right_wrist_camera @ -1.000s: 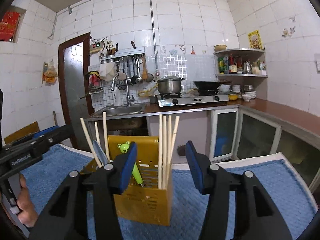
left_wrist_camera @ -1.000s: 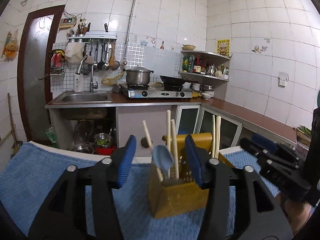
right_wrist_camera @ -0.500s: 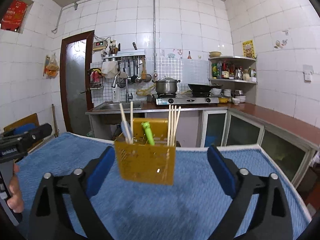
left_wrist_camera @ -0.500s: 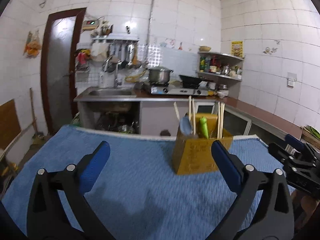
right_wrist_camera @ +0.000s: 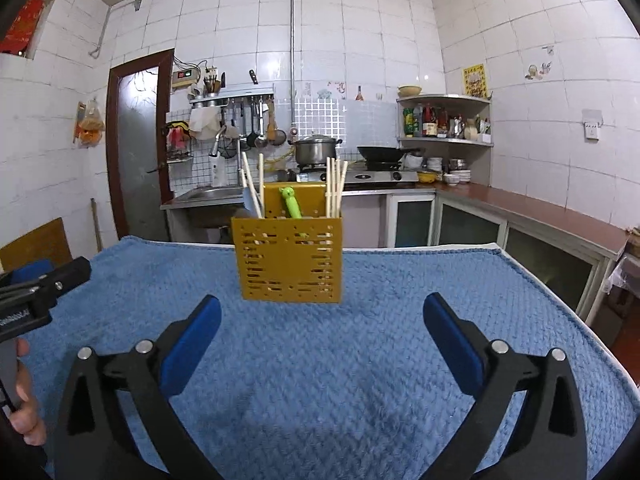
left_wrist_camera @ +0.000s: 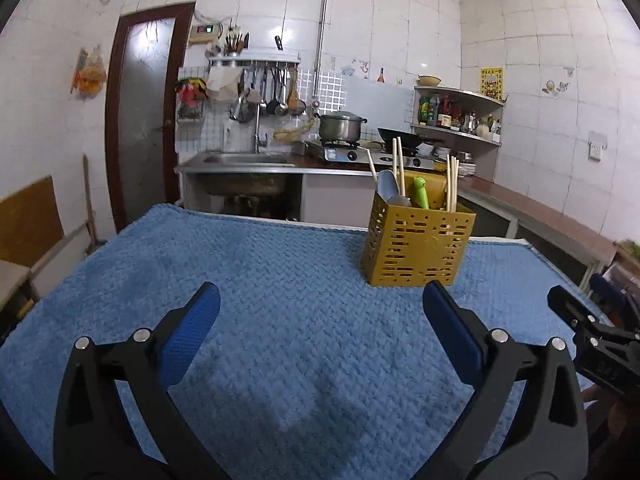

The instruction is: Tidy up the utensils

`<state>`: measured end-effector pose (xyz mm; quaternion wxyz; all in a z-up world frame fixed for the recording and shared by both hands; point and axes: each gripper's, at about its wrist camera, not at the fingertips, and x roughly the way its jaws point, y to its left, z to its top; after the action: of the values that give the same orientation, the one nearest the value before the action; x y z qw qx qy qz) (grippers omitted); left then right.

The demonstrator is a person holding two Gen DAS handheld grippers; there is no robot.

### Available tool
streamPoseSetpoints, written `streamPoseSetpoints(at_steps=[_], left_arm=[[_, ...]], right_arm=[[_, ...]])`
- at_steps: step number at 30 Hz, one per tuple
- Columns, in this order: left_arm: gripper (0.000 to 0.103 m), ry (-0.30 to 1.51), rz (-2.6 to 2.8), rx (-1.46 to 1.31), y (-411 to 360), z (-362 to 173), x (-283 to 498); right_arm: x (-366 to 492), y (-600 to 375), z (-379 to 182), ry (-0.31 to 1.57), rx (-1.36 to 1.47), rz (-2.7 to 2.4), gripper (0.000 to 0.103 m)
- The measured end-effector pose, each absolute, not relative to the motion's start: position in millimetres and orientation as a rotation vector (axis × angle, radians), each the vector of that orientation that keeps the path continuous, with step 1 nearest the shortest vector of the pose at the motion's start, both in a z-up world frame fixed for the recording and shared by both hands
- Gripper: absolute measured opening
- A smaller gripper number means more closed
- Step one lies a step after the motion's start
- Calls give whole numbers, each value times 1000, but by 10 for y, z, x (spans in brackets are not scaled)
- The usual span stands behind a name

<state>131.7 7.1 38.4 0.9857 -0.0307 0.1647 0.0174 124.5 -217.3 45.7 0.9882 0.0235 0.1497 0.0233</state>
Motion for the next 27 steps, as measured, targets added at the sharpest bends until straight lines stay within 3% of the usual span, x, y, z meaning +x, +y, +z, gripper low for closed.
streamPoseSetpoints(at_steps=[27], left_arm=[[98, 354, 26, 40, -130, 93, 1369]], right_arm=[[1168, -2047, 260, 264, 7, 53, 99]])
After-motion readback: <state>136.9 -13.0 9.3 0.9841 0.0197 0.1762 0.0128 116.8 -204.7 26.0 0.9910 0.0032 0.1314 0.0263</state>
